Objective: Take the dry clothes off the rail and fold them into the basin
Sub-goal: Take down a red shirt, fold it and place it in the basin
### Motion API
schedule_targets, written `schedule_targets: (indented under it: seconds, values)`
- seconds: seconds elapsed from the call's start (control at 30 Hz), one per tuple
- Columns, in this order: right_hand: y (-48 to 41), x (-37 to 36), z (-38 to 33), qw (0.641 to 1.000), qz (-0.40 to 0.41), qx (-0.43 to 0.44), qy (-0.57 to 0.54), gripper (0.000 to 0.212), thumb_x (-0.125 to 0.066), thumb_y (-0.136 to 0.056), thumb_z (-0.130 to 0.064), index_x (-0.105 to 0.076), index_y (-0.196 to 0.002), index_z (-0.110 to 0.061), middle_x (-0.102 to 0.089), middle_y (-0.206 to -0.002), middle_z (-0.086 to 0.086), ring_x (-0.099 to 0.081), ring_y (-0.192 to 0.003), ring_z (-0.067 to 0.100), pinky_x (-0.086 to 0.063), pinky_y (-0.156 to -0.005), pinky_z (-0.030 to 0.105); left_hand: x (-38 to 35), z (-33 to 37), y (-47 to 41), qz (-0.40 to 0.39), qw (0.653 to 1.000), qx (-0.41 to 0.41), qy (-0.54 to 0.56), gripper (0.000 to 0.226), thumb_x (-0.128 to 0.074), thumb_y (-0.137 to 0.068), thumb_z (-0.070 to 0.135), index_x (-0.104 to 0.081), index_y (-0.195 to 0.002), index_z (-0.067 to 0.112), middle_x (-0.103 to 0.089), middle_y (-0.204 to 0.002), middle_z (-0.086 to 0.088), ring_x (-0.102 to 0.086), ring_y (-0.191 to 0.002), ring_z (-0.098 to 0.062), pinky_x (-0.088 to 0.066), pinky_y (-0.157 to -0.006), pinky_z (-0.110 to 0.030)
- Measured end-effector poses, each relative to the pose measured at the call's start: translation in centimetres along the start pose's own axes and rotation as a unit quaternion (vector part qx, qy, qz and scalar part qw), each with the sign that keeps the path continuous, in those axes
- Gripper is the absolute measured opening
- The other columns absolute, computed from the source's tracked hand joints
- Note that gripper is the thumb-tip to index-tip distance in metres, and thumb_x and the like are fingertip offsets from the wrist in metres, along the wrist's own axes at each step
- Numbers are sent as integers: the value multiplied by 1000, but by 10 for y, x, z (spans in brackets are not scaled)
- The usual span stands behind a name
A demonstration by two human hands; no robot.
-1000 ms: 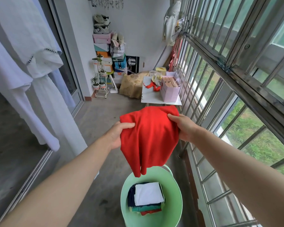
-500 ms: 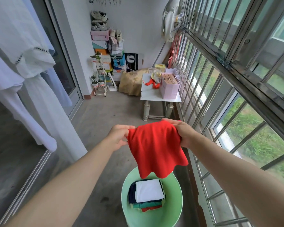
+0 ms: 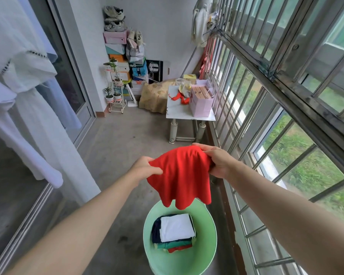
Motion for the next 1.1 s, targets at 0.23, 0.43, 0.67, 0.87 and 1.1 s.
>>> schedule_targets:
  seconds: [0.23,0.43,0.67,0.87,1.1]
  values:
    - [2,-5,-4,1000,-17,5,-4,39,-34,-91,13,-65,-105,-7,-70,-78,6,-66,-57,11,-54,-57,19,-3,7,-3,56,951,-163,-257,115,-75,-36,63,-35,-138,27,-37,-145,5,-17,-144,-24,-25,-113,-47]
    - [8,-9,-7,997,-61,-30,24,40,-32,-95,3,-57,-125,-7,-65,-105,10,-62,-87,18,-51,-80,26,-5,21,-9,83,896,-206,-384,79,-74,-54,43,-44,-127,34,-58,-123,7,-46,-126,-21,-32,-101,-46]
    - [12,9,-10,992,-9,-99,76,28,-52,-93,-35,-65,-95,-9,-70,-74,8,-63,-67,18,-52,-72,30,-6,34,-11,2,902,-240,-358,45,-63,-48,46,-60,-83,19,-63,-89,-2,-61,-89,-27,-48,-72,-37]
    - [16,15,-2,862,26,-7,506,47,-85,-65,-23,-67,-102,-1,-71,-99,13,-67,-92,27,-55,-86,37,-14,34,-14,-10,891,-207,-405,36,-77,-59,39,-49,-78,27,-68,-94,-1,-62,-93,-28,-50,-72,-35]
    - [9,26,13,675,31,0,737,21,-50,-75,-6,-64,-91,-1,-69,-94,16,-65,-84,30,-54,-68,34,-27,37,-8,-48,817,-228,-528,72,-78,-54,56,-47,-116,38,-66,-107,5,-61,-103,-23,-44,-72,-30]
Point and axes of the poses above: each hand's wrist, its own y-axis away from the middle knuckle, its own x-axis out of the back of the hand, z = x × y, the point moved 2 cm from there along -y, towards the middle knuckle
